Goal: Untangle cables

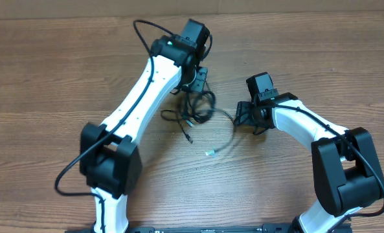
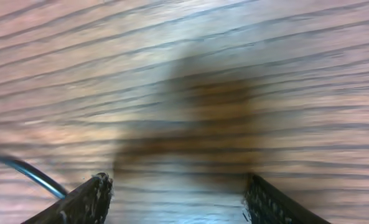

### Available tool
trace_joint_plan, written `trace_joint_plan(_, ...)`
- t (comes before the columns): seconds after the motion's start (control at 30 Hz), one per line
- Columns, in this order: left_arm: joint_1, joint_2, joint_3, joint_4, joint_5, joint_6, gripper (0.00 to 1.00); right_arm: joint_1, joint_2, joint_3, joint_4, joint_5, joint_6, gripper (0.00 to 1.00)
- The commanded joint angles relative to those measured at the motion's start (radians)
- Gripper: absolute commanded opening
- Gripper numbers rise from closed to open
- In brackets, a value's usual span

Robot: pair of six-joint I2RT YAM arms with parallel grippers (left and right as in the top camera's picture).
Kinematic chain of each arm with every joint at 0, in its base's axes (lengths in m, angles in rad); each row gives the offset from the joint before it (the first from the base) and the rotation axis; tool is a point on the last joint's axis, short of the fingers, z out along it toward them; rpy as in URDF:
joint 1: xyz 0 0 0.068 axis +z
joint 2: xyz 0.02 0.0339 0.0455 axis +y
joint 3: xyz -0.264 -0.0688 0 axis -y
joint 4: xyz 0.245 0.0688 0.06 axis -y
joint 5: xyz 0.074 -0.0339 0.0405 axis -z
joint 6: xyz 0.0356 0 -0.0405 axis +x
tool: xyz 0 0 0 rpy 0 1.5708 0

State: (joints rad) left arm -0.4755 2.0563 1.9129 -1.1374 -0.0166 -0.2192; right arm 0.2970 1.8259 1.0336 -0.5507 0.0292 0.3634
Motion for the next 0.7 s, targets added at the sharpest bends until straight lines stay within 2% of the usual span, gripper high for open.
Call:
trace_joint_plan(0.0,0.003,-0.035,0.020,-0.017,-0.006,0.003,0.04,-0.006,0.066,-0.067,-0.025,0.082,0.034,0.72)
trace_joint_plan(0.1,0.003,-0.035,0.020,-0.018,0.044,0.102,0.06,-0.006,0.066,-0.043,-0.036,0.055,0.019,0.76)
trace_joint_plan(0.2,0.004,-0.035,0.020,-0.019,0.042,0.146,0.09,-0.006,0.064,0.008,-0.080,-0.076,-0.060,0.75)
trace_joint_plan(0.3,0.004,-0.035,0.020,-0.028,-0.005,0.139,0.11,-0.006,0.064,0.057,-0.114,-0.195,-0.120,0.76)
trace_joint_plan(0.43,0.005,-0.035,0.020,-0.038,-0.129,0.048,0.15,-0.006,0.064,0.070,-0.113,-0.233,-0.133,0.78)
trace_joint_plan(0.5,0.006,-0.035,0.020,-0.043,-0.155,0.022,0.25,-0.006,0.064,0.068,-0.114,-0.233,-0.133,0.78)
trace_joint_plan(0.57,0.006,-0.034,0.020,-0.047,-0.155,0.009,0.53,-0.006,0.064,0.066,-0.117,-0.233,-0.133,0.79)
trace_joint_plan(0.6,0.006,-0.034,0.020,-0.048,-0.155,0.003,0.60,-0.006,0.065,0.066,-0.117,-0.233,-0.133,0.78)
trace_joint_plan(0.67,0.006,-0.033,0.020,-0.051,-0.155,0.001,0.63,-0.006,0.065,0.066,-0.117,-0.233,-0.133,0.79)
